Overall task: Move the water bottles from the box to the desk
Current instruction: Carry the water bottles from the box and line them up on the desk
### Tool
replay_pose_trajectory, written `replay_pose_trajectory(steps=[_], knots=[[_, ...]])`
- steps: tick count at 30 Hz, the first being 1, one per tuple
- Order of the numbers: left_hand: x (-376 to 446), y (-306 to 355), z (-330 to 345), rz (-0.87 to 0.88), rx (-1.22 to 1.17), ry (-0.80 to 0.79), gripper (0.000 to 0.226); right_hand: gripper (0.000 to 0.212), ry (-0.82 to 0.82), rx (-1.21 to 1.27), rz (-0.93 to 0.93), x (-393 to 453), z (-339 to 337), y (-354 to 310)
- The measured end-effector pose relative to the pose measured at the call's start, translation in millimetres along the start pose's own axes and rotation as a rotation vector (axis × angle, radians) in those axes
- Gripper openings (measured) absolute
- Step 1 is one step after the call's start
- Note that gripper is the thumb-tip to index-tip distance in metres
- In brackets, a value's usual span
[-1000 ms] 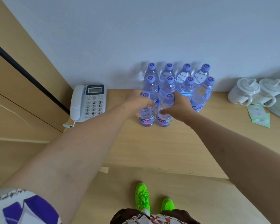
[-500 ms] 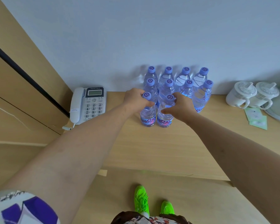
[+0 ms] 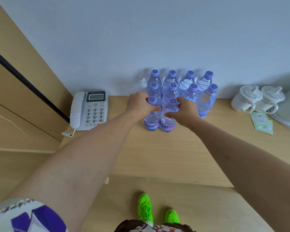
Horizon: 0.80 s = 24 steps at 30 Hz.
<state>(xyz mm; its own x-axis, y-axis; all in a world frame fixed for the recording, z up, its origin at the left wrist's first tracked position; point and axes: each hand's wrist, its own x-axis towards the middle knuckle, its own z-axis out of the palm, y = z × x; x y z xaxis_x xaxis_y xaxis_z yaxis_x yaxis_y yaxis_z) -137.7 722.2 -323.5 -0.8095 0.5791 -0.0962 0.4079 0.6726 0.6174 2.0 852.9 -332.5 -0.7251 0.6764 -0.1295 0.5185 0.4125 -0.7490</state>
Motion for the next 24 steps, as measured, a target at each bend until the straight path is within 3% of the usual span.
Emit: replay_pose_trajectory(steps=[3,7,15,22,24], knots=[[-3,0,1,0.003,-0.001,0.029,0.054,0.046,0.003,0.009,-0.021,0,0,0],[-6,-3,4,0.006,-0.032,0.064,0.054,0.053,-0.027,-0.017,-0.053,1,-2,-1],[0,-5,2,0.005,-0.024,-0.046,0.060,0.055,-0.012,0.034,0.001,5,-5,2],[-4,-10,4,0.039,-0.114,-0.035,0.034,0.053,-0.046,0.036,-0.013,6,-7,0],[-4,-9,3,0.035,-0.123,-0.038,0.036,0.053,-0.057,0.031,-0.021,5,-10,0]])
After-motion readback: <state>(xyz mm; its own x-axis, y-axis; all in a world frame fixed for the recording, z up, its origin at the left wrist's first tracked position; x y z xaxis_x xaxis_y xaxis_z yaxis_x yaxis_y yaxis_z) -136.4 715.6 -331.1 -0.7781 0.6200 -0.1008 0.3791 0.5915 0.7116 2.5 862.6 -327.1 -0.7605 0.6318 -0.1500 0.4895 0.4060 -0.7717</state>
